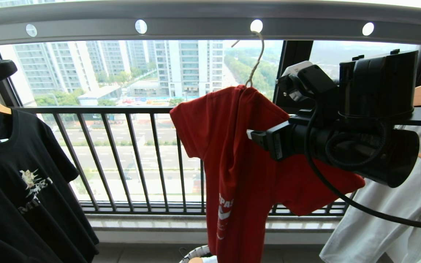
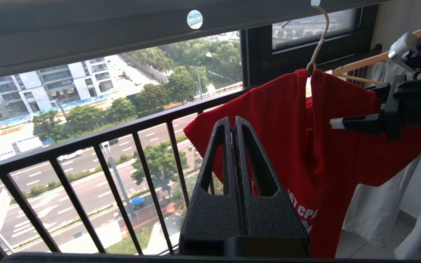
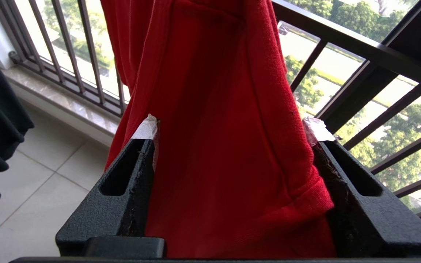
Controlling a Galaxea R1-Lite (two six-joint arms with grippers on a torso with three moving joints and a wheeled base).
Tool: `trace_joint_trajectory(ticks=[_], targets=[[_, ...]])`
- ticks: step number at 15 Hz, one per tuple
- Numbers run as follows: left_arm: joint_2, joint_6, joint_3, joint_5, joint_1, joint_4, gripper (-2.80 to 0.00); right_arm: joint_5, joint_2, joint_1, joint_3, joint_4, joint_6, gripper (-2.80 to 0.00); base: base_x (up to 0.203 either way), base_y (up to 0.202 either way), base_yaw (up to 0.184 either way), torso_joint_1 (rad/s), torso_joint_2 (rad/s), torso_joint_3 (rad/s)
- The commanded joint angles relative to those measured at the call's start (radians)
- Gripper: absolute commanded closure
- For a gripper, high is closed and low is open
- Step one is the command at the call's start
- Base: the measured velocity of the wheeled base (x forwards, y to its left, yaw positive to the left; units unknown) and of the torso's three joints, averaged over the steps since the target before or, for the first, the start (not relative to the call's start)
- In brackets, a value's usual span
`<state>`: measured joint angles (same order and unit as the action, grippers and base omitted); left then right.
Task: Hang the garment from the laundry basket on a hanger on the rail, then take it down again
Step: Hang the clothes rack on the clothesline, then take the clothes off the clothes rack
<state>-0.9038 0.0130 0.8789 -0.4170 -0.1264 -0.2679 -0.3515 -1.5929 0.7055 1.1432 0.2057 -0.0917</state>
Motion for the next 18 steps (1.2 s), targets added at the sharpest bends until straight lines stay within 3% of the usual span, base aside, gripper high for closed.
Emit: trace_joint_trajectory(ticks=[1, 18], targets=[[0.003, 0.001, 0.000, -0.002, 0.001, -0.002, 0.00, -0.001, 0.064, 0.000, -0.059, 0.001, 0.001, -2.80, 0.000, 0.000, 0.000, 0.000, 0.00, 0.000], [0.011, -0.004, 0.005, -0.005, -0.001, -0.001, 0.00, 0.029, 0.242, -0.063, -0.407, 0.004, 0.052, -2.80, 0.000, 0.000, 0.000, 0.000, 0.00, 0.000]])
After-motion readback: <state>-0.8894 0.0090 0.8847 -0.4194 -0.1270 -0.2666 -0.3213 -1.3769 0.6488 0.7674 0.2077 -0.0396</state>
